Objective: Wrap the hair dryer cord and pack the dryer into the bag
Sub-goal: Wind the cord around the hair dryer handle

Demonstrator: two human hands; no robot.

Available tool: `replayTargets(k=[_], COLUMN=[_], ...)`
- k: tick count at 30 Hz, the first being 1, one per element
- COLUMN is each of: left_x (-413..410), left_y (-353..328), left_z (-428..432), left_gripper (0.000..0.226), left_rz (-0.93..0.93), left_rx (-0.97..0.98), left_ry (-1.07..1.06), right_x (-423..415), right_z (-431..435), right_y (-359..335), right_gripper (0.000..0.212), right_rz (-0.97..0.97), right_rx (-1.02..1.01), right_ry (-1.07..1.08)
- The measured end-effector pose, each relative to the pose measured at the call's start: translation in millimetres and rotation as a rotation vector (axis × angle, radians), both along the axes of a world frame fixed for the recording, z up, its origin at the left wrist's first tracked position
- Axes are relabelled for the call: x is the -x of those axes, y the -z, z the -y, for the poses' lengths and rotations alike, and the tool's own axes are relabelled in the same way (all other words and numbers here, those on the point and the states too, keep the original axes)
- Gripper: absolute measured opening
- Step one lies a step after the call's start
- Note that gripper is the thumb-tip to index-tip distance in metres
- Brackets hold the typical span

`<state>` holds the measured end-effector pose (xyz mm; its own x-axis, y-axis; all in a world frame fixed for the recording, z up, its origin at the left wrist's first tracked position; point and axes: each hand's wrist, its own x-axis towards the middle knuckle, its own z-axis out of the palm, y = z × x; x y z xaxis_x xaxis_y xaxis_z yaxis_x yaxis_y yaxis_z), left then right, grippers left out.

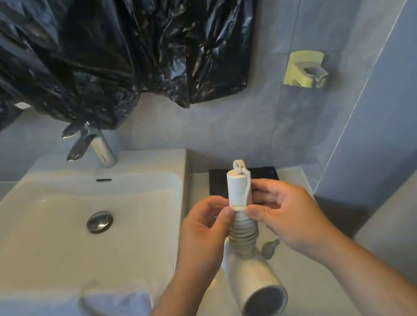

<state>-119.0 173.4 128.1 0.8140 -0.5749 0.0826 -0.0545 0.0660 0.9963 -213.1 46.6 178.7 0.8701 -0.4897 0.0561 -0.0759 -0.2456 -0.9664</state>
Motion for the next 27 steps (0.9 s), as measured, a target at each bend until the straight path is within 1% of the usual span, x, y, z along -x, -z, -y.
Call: replayTargets(k=[4, 14, 16, 19, 20, 23, 27], left_x=[9.7, 31.3, 33.9, 40.3, 42.6, 50.5, 63.0], left_y=[30.9, 90.6, 99.5, 111.9, 115.9, 126.8, 138.0], left_z=[0.6, -9.3, -10.7, -14.1, -15.1, -20.2, -30.6], left_gripper=[0.012, 0.008, 0.002, 0.014, 0.015, 0.002, 0.003], left_rz=[0.033, 0.168, 0.176, 0.198, 0.210, 0.246, 0.278], left_rx=[0.036, 0.153, 0.181, 0.241, 0.252, 0.276, 0.297], left_ry=[-0.006, 0.007, 0.012, 0.040, 0.042, 0.046, 0.081], right_x=[10.7, 36.9, 40.9, 49.6, 52.6, 63.0, 76.6], right_z=[-1.9, -12.8, -13.9, -17.1, -18.4, -24.8, -35.4], right_y=[30.6, 85.9, 94.5, 107.4, 111.8, 124.4, 138.4], right_gripper=[0.042, 0.044, 0.044, 0.044, 0.044, 0.042, 0.039], right_rz=[0.000, 0.117, 0.133, 0.183, 0.203, 0.247, 0.273], right_rx=[0.038, 0.094, 0.106, 0.141, 0.143, 0.141, 0.142], right_ry=[0.007, -0.029, -0.036, -0.040, -0.046, -0.060, -0.060])
